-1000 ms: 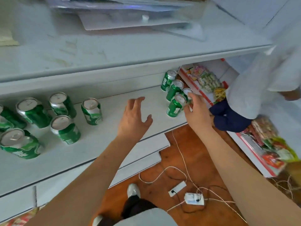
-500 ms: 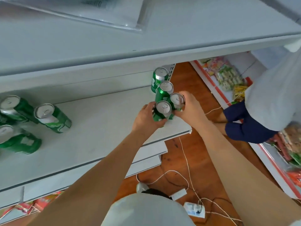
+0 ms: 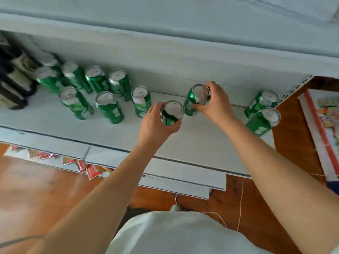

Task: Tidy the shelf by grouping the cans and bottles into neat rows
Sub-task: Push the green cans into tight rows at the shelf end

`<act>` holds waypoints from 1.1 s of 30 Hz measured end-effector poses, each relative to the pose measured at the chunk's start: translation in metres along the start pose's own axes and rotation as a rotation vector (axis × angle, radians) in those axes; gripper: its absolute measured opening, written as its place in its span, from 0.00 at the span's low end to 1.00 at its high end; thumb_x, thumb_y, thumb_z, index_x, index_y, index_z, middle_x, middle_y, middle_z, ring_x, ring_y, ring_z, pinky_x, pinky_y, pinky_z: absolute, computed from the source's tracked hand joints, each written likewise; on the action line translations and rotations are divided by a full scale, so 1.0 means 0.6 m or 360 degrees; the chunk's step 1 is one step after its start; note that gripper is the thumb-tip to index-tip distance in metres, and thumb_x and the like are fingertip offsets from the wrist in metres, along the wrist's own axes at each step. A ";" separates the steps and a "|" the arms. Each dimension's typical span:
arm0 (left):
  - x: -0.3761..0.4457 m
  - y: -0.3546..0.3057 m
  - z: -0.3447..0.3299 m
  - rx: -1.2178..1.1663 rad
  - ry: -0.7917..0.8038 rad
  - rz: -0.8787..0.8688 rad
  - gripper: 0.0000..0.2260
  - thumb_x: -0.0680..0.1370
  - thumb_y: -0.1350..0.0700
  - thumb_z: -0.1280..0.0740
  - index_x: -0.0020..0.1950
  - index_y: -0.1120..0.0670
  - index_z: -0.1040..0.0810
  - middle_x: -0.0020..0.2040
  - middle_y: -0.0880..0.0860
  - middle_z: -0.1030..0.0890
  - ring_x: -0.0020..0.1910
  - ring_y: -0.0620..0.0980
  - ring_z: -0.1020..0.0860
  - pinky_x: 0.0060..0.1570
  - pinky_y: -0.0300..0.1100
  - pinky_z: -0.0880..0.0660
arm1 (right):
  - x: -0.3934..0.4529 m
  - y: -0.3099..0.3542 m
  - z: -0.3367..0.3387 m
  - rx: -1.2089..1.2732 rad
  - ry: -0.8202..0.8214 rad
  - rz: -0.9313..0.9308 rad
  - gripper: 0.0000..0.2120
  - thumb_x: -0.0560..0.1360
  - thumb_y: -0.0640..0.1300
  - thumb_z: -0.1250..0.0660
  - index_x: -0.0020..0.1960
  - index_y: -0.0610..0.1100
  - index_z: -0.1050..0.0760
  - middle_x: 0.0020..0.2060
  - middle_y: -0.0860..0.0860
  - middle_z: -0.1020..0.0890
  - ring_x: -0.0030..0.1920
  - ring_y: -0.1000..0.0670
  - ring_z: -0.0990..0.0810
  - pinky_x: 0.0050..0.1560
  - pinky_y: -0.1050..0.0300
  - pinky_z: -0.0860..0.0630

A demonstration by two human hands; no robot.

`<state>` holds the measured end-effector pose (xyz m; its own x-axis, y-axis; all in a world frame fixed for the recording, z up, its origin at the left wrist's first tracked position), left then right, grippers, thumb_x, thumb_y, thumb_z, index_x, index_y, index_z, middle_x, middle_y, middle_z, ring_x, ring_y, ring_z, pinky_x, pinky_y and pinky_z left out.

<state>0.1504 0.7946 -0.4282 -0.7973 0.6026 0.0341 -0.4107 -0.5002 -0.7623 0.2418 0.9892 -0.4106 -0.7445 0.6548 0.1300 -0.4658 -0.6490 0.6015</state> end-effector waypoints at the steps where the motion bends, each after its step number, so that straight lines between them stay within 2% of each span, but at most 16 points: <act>1: 0.001 0.012 0.006 0.0011 -0.0017 0.0027 0.27 0.68 0.46 0.23 0.63 0.51 0.26 0.58 0.49 0.21 0.52 0.49 0.22 0.48 0.44 0.23 | 0.025 0.018 -0.019 -0.0011 0.0021 0.0028 0.33 0.64 0.49 0.19 0.63 0.42 0.29 0.55 0.43 0.24 0.51 0.47 0.25 0.45 0.61 0.38; 4: 0.008 0.036 0.013 0.0042 -0.0054 0.0092 0.26 0.69 0.48 0.23 0.63 0.53 0.26 0.57 0.51 0.21 0.51 0.49 0.23 0.45 0.37 0.31 | 0.071 0.048 -0.071 -0.0085 0.0154 0.0078 0.34 0.66 0.46 0.21 0.67 0.41 0.31 0.59 0.42 0.25 0.58 0.43 0.25 0.48 0.62 0.36; 7: 0.017 0.041 0.018 0.0046 -0.0042 0.0119 0.25 0.70 0.49 0.24 0.64 0.54 0.26 0.57 0.52 0.21 0.52 0.51 0.23 0.46 0.35 0.33 | 0.086 0.050 -0.098 -0.0091 0.0210 0.0059 0.36 0.68 0.47 0.22 0.71 0.41 0.32 0.64 0.41 0.27 0.62 0.43 0.26 0.57 0.59 0.33; 10: 0.017 0.031 0.023 0.0111 0.0028 0.0138 0.31 0.71 0.51 0.24 0.70 0.55 0.31 0.63 0.55 0.24 0.59 0.55 0.24 0.49 0.38 0.32 | 0.078 0.051 -0.095 -0.0094 0.0322 0.0013 0.41 0.70 0.47 0.23 0.76 0.40 0.39 0.70 0.40 0.32 0.67 0.43 0.29 0.65 0.58 0.34; 12: 0.007 0.009 0.031 0.0329 0.0025 0.0177 0.37 0.71 0.49 0.24 0.75 0.54 0.38 0.69 0.55 0.30 0.65 0.57 0.28 0.53 0.46 0.28 | 0.060 0.049 -0.069 -0.0155 0.0316 0.0022 0.41 0.72 0.49 0.25 0.77 0.40 0.43 0.71 0.40 0.35 0.70 0.42 0.32 0.66 0.55 0.35; 14: -0.005 -0.036 0.042 0.0522 -0.0155 0.0035 0.37 0.72 0.49 0.26 0.76 0.53 0.39 0.69 0.56 0.32 0.66 0.57 0.32 0.55 0.50 0.27 | 0.031 0.039 -0.011 -0.0266 0.0034 0.0117 0.33 0.75 0.50 0.30 0.75 0.41 0.38 0.69 0.41 0.31 0.67 0.42 0.30 0.62 0.52 0.30; 16: -0.014 -0.095 0.034 0.0402 -0.0287 -0.0212 0.31 0.72 0.51 0.27 0.73 0.54 0.34 0.66 0.56 0.30 0.64 0.57 0.31 0.53 0.49 0.26 | 0.000 0.015 0.072 -0.0441 -0.0403 0.0150 0.22 0.77 0.49 0.36 0.66 0.39 0.29 0.61 0.41 0.25 0.60 0.40 0.26 0.55 0.49 0.26; 18: -0.013 -0.141 -0.008 0.0209 -0.0149 -0.0346 0.27 0.73 0.51 0.28 0.70 0.53 0.31 0.64 0.54 0.28 0.62 0.55 0.27 0.49 0.47 0.25 | -0.016 -0.027 0.153 -0.0637 -0.0636 -0.0047 0.20 0.77 0.51 0.37 0.58 0.35 0.26 0.55 0.38 0.22 0.56 0.37 0.24 0.52 0.45 0.25; 20: -0.015 -0.176 -0.080 0.0122 0.0135 -0.0409 0.28 0.73 0.48 0.28 0.70 0.51 0.32 0.64 0.52 0.28 0.62 0.53 0.26 0.52 0.49 0.24 | -0.015 -0.086 0.210 -0.0711 -0.0540 -0.0451 0.25 0.77 0.56 0.36 0.61 0.35 0.28 0.58 0.38 0.24 0.59 0.37 0.25 0.54 0.46 0.25; 22: -0.020 -0.202 -0.163 0.0128 0.0436 -0.0417 0.32 0.73 0.46 0.27 0.73 0.52 0.34 0.66 0.53 0.30 0.65 0.54 0.28 0.57 0.50 0.25 | -0.013 -0.138 0.234 -0.0605 -0.0279 -0.0785 0.33 0.75 0.61 0.35 0.68 0.37 0.33 0.64 0.40 0.26 0.63 0.39 0.25 0.52 0.53 0.28; 25: -0.027 -0.226 -0.270 0.0131 0.0696 -0.0383 0.38 0.71 0.43 0.25 0.75 0.54 0.38 0.69 0.55 0.32 0.67 0.55 0.30 0.61 0.49 0.30 | -0.011 -0.177 0.222 -0.0354 -0.0015 -0.0951 0.38 0.73 0.63 0.33 0.71 0.37 0.34 0.67 0.42 0.27 0.66 0.44 0.26 0.52 0.59 0.32; 29: -0.020 -0.242 -0.354 0.0023 0.0738 -0.0322 0.37 0.71 0.44 0.24 0.74 0.55 0.37 0.68 0.55 0.29 0.66 0.54 0.28 0.61 0.48 0.28 | -0.003 -0.211 0.208 -0.0223 0.0007 -0.1055 0.41 0.71 0.58 0.27 0.74 0.39 0.38 0.71 0.44 0.31 0.68 0.45 0.29 0.57 0.59 0.30; 31: -0.014 -0.239 -0.377 -0.0051 0.0702 -0.0300 0.32 0.72 0.47 0.25 0.71 0.53 0.33 0.65 0.54 0.25 0.63 0.54 0.25 0.57 0.48 0.26 | 0.003 -0.229 0.205 -0.0193 0.0006 -0.1077 0.42 0.69 0.55 0.24 0.75 0.41 0.40 0.71 0.45 0.32 0.69 0.45 0.30 0.61 0.56 0.29; 33: -0.004 -0.224 -0.383 -0.0156 0.0611 -0.0237 0.25 0.72 0.49 0.26 0.66 0.51 0.29 0.60 0.52 0.21 0.57 0.54 0.22 0.52 0.48 0.23 | 0.005 -0.239 0.204 -0.0180 -0.0021 -0.1071 0.42 0.68 0.54 0.23 0.74 0.42 0.38 0.69 0.45 0.30 0.68 0.45 0.29 0.61 0.54 0.28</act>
<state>0.3088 1.0033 -0.4743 -0.5022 0.8610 -0.0803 -0.4505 -0.3397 -0.8256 0.3650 1.1314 -0.4001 -0.2694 0.9343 -0.2335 -0.8730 -0.1346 0.4687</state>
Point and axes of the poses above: each hand's wrist, its own x-axis towards the middle knuckle, its own z-axis out of the back of the hand, y = z × x, the point moved 5 cm from there along x, towards the middle knuckle
